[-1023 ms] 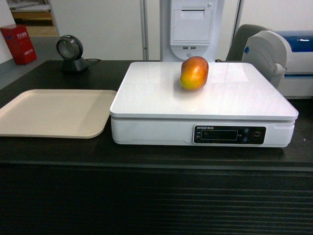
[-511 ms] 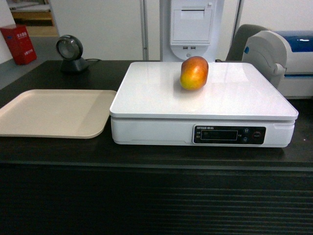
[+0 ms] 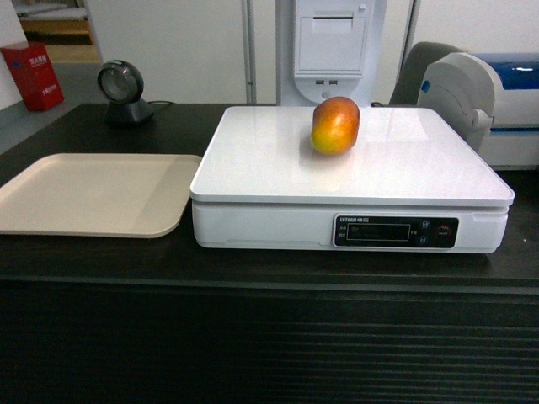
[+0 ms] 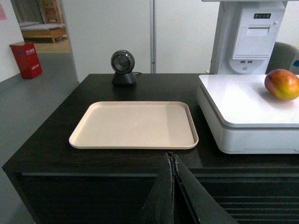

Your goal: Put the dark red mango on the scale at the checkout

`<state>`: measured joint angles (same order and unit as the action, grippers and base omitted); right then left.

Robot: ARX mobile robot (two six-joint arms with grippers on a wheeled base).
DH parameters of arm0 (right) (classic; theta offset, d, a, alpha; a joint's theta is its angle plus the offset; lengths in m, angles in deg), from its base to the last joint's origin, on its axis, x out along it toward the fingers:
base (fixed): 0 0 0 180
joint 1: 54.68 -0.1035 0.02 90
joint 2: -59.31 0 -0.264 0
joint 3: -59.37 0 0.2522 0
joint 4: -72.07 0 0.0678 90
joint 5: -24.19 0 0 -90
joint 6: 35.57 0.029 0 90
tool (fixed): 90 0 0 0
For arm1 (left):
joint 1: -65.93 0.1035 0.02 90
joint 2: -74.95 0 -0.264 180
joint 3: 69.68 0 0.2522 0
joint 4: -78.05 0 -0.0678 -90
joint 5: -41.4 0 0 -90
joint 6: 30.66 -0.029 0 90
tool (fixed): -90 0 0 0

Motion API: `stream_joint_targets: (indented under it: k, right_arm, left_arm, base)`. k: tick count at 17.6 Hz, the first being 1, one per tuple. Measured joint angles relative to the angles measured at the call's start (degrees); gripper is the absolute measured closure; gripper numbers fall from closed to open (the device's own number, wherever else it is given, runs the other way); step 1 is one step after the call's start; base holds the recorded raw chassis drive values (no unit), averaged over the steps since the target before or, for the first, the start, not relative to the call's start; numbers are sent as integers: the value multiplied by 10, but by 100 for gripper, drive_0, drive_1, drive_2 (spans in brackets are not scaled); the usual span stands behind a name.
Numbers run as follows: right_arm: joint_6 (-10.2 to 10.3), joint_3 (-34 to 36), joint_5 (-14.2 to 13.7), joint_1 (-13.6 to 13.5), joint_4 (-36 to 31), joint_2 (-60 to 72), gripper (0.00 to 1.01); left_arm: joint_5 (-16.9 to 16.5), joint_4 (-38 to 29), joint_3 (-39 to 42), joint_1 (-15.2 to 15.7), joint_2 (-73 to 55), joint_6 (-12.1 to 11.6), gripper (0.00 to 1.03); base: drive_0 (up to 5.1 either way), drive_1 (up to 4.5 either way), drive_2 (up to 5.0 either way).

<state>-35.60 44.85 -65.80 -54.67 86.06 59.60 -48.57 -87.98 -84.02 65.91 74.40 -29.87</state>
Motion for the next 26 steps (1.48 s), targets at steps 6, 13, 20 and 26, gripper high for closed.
stream_joint_targets:
  k: [6,13,20,26]
  right_arm:
    - [0,0,0,0,0,0,3]
    - [0,0,0,0,0,0,3]
    - [0,0,0,0,0,0,3]
    - [0,0,0,0,0,0,3]
  left_arm:
    - [0,0,0,0,0,0,79]
    - [0,0,0,0,0,0,5]
    - [0,0,0,0,0,0,5]
    - [0,0,0,0,0,0,5]
  base:
    - [0,0,0]
    - [0,0,0]
    - [0,0,0]
    - [0,0,0]
